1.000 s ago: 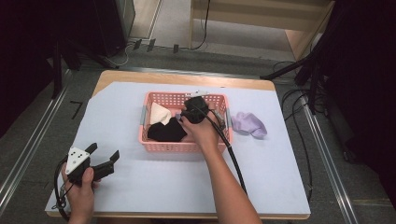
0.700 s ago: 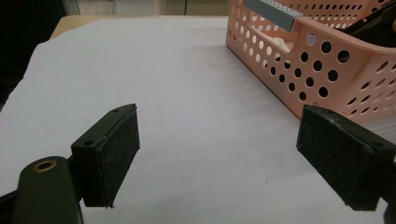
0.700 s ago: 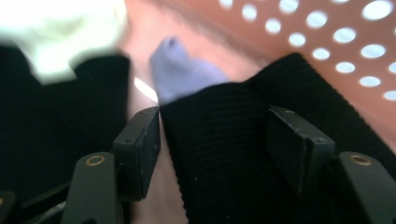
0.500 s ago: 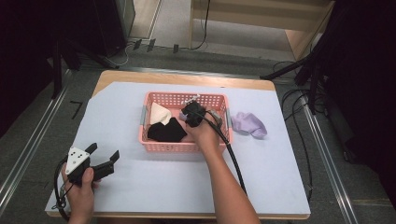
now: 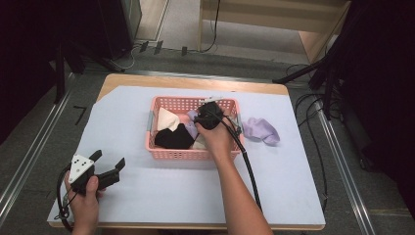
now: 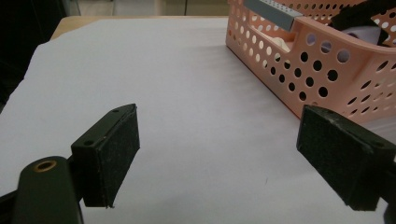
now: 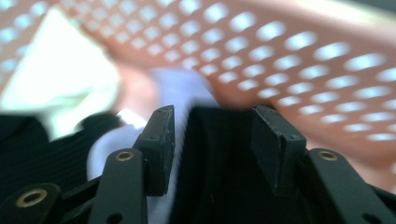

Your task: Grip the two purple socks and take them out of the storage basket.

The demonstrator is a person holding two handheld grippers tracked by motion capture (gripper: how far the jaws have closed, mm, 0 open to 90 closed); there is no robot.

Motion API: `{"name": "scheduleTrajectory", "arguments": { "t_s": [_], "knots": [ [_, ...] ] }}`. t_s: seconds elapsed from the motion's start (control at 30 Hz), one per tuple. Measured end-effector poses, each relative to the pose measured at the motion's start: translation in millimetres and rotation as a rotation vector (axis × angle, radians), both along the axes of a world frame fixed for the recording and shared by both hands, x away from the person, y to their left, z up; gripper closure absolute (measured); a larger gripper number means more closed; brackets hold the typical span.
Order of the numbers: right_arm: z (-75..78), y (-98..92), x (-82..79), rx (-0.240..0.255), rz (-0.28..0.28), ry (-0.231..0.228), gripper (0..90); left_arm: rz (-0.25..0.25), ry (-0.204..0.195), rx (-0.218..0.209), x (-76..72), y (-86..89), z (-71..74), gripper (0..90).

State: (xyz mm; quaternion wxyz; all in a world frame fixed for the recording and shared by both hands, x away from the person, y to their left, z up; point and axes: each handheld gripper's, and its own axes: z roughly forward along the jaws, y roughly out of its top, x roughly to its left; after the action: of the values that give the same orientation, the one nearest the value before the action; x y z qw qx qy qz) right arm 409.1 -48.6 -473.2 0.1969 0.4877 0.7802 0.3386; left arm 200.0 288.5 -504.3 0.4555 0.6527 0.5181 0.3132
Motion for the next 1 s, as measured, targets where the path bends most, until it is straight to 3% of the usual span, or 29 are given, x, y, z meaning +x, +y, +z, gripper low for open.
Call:
{"name": "scheduleTrajectory", "arguments": {
  "t_s": [0.1, 0.13, 0.17, 0.23, 0.27, 0.37, 0.5, 0.63, 0.73, 0.77, 0.8, 0.83, 0.93, 1.0],
  "knots": [
    [11.8, -5.3, -7.5, 0.077, -0.012, -0.138, 59.4, 0.000, 0.003, 0.001, 0.0, 0.1, 0.1, 14.3],
    [16.1, -6.2, -12.0, 0.109, -0.005, -0.189, 65.1, -0.001, 0.002, 0.000, 0.1, 0.2, 0.0, 14.3],
    [19.5, -6.1, -16.5, 0.145, 0.019, -0.212, 72.6, 0.000, 0.003, 0.001, 0.0, 0.1, 0.1, 14.3],
    [19.8, -1.1, -21.1, 0.194, 0.099, -0.159, 73.1, 0.000, 0.002, 0.001, 0.1, 0.1, 0.1, 14.3],
    [16.6, 3.5, -20.3, 0.169, 0.123, -0.113, 72.3, 0.000, 0.002, 0.001, 0.0, 0.1, 0.0, 14.3],
    [4.6, 13.8, -12.9, 0.033, 0.154, 0.006, 62.4, 0.001, 0.000, 0.001, 0.0, -0.1, 0.0, 14.3],
    [-6.8, 16.6, -3.1, 0.030, 0.130, 0.139, 43.7, 0.001, 0.001, 0.002, 0.0, 0.0, 0.0, 14.3],
    [-14.5, 16.9, 1.4, -0.018, 0.117, 0.161, 40.8, 0.000, 0.002, -0.001, 0.1, 0.2, 0.0, 14.3],
    [-19.2, 17.2, 2.6, -0.069, 0.107, 0.181, 57.0, -0.003, 0.001, -0.003, 0.2, 0.4, -0.1, 14.3],
    [-19.0, 17.0, 2.4, -0.100, 0.127, 0.170, 64.9, -0.002, 0.000, -0.003, 0.3, 0.3, -0.1, 14.3],
    [-18.2, 16.9, 2.0, -0.101, 0.134, 0.177, 75.2, -0.003, 0.002, -0.003, 0.2, 0.5, -0.1, 14.3],
    [-17.1, 17.4, 1.2, -0.106, 0.137, 0.184, 77.1, -0.001, 0.000, -0.007, 0.4, 0.2, -0.1, 14.3],
    [-10.7, 18.8, -2.5, -0.130, 0.111, 0.126, 80.1, -0.001, -0.001, -0.007, 0.4, 0.2, -0.2, 14.3],
    [-4.3, 17.4, -5.4, -0.067, 0.098, 0.078, 80.4, -0.001, -0.001, -0.005, 0.3, 0.3, -0.1, 14.3]
  ]
}}
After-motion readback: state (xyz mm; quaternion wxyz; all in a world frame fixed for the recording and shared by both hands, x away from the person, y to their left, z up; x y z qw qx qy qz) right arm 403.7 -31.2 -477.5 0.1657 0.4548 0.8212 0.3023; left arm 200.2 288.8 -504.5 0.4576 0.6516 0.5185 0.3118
